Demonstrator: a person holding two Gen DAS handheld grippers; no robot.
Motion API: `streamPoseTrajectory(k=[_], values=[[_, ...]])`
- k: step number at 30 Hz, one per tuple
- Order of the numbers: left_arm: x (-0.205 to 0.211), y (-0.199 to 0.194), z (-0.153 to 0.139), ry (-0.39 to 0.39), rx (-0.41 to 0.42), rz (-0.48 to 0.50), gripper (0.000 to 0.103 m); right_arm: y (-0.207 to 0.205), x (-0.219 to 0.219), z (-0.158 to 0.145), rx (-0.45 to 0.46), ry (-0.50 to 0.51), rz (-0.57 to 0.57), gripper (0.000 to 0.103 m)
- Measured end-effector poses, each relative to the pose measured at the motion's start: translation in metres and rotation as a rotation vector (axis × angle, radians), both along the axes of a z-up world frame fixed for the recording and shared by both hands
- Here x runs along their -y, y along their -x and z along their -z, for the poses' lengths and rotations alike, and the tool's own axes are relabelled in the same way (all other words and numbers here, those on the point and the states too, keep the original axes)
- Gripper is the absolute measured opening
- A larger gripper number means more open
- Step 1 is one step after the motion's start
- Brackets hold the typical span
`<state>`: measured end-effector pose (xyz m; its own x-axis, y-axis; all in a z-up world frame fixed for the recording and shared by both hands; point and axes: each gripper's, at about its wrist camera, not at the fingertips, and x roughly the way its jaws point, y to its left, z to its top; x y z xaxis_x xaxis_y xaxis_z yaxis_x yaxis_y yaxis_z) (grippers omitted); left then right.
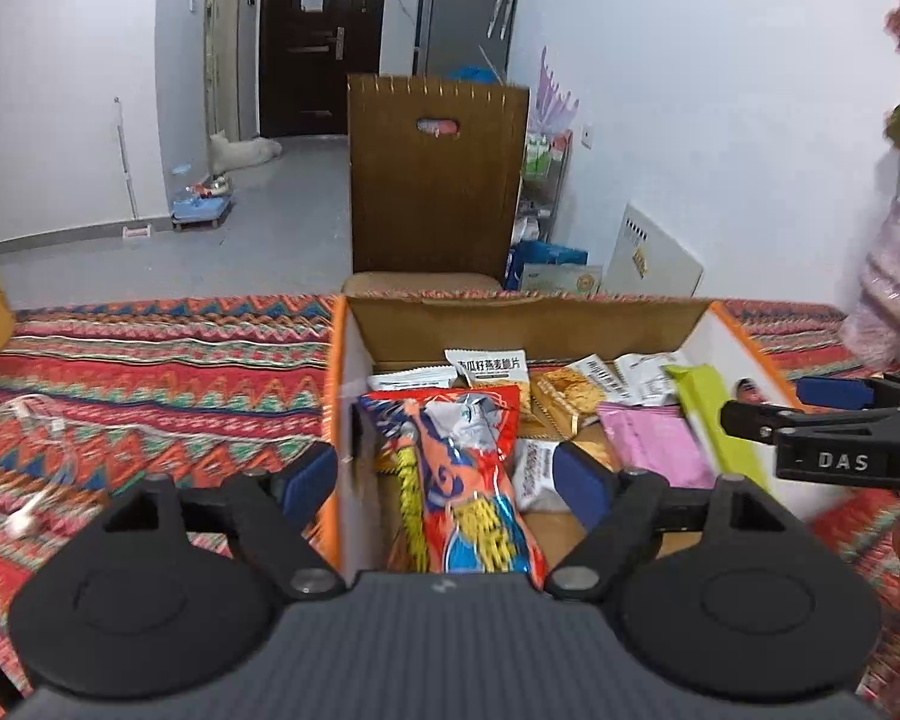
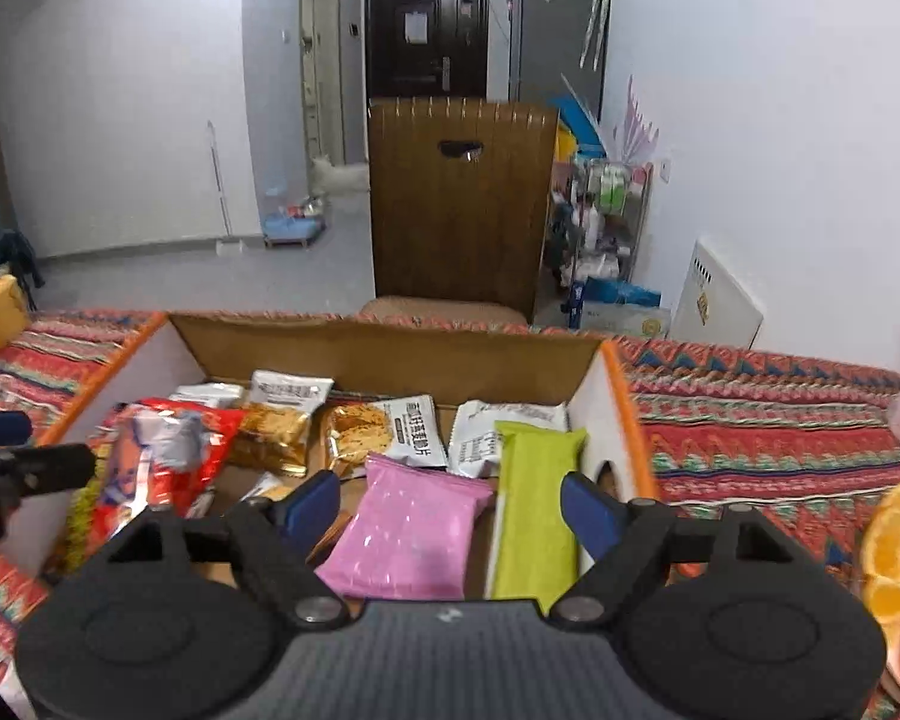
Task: Organize snacks
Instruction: 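Withdraw both tools from the box back toward the snack pile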
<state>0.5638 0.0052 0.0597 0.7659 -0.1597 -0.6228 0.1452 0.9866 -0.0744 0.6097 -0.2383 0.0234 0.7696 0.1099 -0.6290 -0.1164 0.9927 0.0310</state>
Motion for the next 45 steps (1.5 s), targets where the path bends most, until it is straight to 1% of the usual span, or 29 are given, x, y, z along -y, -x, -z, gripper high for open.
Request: streamPoseTrajectory(k=[2,3,4,7,10,12,14,16,20,22,24,27,31,36,38,41,43,45], values=[[-0.008,0.034,-0.017,0.024,0.038,0.006,0.088,0.022,0.008,-0.015,0.027,-0.006,-0.013,0.084],[-0.014,0.057,-0.024,0.040,0.068,0.006,0.094,0.037,0.012,-0.023,0.046,-0.008,-0.018,0.085],[-0.016,0.073,-0.029,0.049,0.088,0.004,0.097,0.056,0.017,-0.031,0.070,-0.011,-0.026,0.087],[-0.025,0.139,-0.038,0.076,0.136,0.012,0.098,0.114,0.032,-0.048,0.139,-0.048,-0.035,0.090],[-0.032,0.204,-0.037,0.110,0.177,0.030,0.102,0.178,0.045,-0.054,0.185,-0.097,-0.044,0.094],[-0.036,0.246,-0.033,0.116,0.200,0.048,0.103,0.218,0.051,-0.055,0.205,-0.106,-0.050,0.095],[-0.039,0.283,-0.025,0.108,0.217,0.053,0.103,0.260,0.054,-0.053,0.229,-0.111,-0.053,0.097],[-0.042,0.314,-0.014,0.095,0.221,0.037,0.103,0.296,0.054,-0.050,0.253,-0.104,-0.050,0.098],[-0.047,0.363,0.011,0.091,0.175,-0.033,0.103,0.360,0.045,-0.030,0.296,-0.047,-0.021,0.100],[-0.049,0.379,0.023,0.094,0.151,-0.075,0.103,0.388,0.040,-0.015,0.300,-0.047,-0.007,0.101],[-0.051,0.396,0.037,0.100,0.118,-0.094,0.103,0.418,0.033,0.005,0.299,-0.053,0.011,0.103],[-0.054,0.410,0.053,0.093,0.079,-0.095,0.103,0.450,0.026,0.033,0.281,-0.051,0.033,0.103],[-0.057,0.412,0.062,0.091,0.047,-0.091,0.103,0.471,0.022,0.058,0.206,-0.059,0.024,0.103],[-0.050,0.404,0.063,0.090,0.025,-0.073,0.103,0.475,0.022,0.065,0.161,-0.059,0.045,0.103],[-0.042,0.399,0.063,0.073,0.025,-0.048,0.103,0.474,0.021,0.064,0.154,-0.053,0.051,0.103],[-0.027,0.381,0.064,0.037,0.038,-0.005,0.103,0.467,0.022,0.064,0.148,-0.031,0.058,0.103],[-0.014,0.357,0.066,-0.008,0.048,0.017,0.103,0.459,0.027,0.065,0.141,-0.035,0.079,0.103],[0.003,0.331,0.070,-0.040,0.051,0.060,0.103,0.452,0.031,0.067,0.125,-0.050,0.097,0.103]])
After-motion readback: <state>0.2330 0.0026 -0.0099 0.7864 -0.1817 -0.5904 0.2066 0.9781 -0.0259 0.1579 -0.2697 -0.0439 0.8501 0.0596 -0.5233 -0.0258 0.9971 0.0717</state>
